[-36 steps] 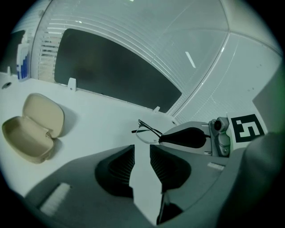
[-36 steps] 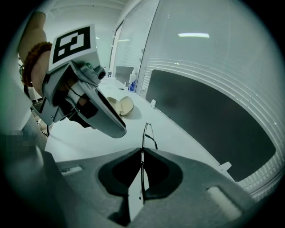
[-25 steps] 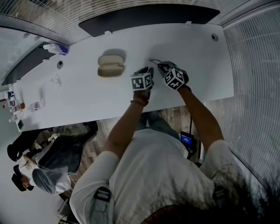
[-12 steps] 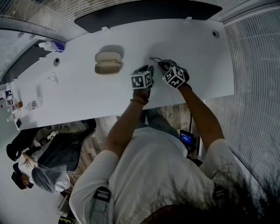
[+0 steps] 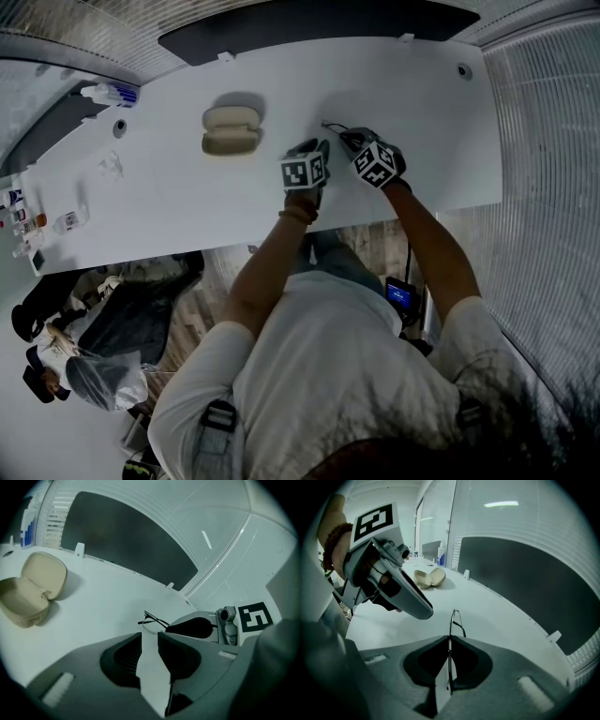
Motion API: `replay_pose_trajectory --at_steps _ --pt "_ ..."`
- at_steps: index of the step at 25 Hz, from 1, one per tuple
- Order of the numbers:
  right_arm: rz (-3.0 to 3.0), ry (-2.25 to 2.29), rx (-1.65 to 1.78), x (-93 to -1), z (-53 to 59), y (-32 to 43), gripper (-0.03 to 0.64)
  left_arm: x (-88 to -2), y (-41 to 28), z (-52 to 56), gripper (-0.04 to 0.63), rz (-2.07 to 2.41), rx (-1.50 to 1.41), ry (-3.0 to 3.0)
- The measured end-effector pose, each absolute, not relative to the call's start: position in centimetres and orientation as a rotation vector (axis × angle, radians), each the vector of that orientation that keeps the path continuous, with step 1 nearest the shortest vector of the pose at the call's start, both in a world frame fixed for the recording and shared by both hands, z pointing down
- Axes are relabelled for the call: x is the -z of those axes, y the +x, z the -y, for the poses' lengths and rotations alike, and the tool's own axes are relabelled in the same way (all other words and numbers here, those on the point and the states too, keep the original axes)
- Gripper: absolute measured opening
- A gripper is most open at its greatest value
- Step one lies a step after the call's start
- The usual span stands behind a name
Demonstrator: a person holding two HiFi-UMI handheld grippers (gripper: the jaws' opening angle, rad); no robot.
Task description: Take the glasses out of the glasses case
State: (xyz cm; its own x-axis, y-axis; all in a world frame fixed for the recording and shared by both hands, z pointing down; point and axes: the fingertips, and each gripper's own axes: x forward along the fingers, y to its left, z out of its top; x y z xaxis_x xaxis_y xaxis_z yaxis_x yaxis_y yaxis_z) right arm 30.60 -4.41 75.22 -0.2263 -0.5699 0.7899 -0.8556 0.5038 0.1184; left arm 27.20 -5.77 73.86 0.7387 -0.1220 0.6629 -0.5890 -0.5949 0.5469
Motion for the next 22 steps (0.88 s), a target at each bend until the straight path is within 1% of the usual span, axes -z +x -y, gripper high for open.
replay_pose_trajectory --at_steps 14,16,18,22 --pt "1.936 1.176 -0.463 -75.48 4.47 30.74 0.020 -74.25 27.13 5.37 0.114 0.539 -0.745 2.129" --pt "1.932 1.193 -0.469 -75.47 4.55 30.99 0.026 -74.22 27.14 5.28 0.112 0.538 -0.744 2.128" --pt "1.929 1.204 -0.474 -75.49 4.60 31.17 0.049 -74.18 27.05 5.27 0.114 0.541 -0.743 2.128" --pt "1.925 1.205 -0.471 -75.41 4.61 31.37 0.049 -74.19 26.83 5.32 0.114 0.546 -0.739 2.125"
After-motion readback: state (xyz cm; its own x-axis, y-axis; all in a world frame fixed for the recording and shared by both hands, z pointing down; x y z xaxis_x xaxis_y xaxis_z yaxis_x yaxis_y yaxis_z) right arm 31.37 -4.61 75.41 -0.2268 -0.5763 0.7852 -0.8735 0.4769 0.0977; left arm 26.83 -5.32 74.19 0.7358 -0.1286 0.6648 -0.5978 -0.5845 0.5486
